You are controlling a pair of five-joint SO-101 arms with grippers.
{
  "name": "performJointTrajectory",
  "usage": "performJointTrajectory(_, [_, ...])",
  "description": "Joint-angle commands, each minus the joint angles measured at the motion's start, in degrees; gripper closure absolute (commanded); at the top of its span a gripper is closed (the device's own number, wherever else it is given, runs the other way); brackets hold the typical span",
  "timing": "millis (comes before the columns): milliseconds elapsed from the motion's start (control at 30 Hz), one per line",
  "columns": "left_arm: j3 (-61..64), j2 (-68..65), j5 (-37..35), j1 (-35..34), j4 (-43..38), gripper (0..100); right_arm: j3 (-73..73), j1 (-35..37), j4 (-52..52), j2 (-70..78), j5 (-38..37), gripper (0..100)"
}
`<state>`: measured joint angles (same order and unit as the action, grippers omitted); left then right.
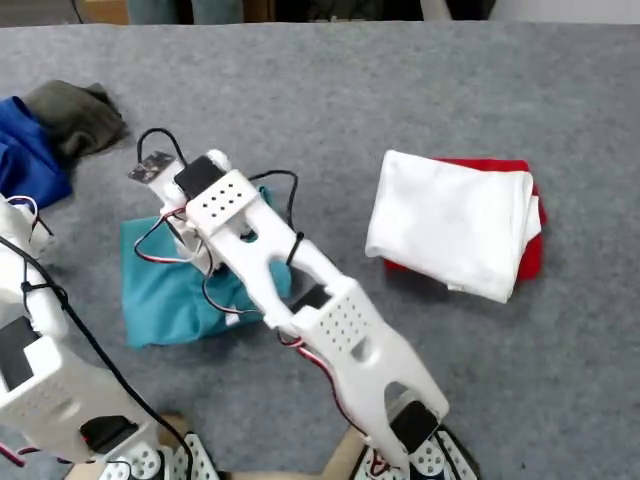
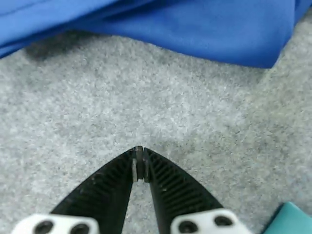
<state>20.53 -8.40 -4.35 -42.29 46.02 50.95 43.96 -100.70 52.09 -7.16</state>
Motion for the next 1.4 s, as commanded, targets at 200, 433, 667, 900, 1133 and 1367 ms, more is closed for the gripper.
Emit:
performJointTrajectory(200, [-0.7, 0.9, 0.2, 0.1, -0.7, 97, -31.9, -7.1, -0.4, -25.1, -3.6, 97.8])
performJointTrajectory(433, [-0.5, 1.5, 0.2, 1.0, 0.4, 97, -58.3, -15.6, 6.4, -41.2, -9.0, 97.8])
performJointTrajectory(667, [-8.0, 8.8, -0.2, 11.1, 19.2, 97, -52.4, -11.8, 7.0, -55.5, -10.2, 97.8])
performJointTrajectory(900, [-2.5, 23.5, -2.8, 24.7, 22.8, 97, -52.4, -4.0, 18.5, -42.4, 9.1, 97.8])
performJointTrajectory(1133, [14.8, 14.9, -7.8, 28.4, 2.3, 97, -52.8, -9.9, 20.3, -30.7, 12.7, 97.9])
performJointTrajectory(1367, [1.3, -0.1, -8.3, 24.0, 7.9, 97, -52.2, -10.6, 19.1, -39.5, 9.6, 98.5])
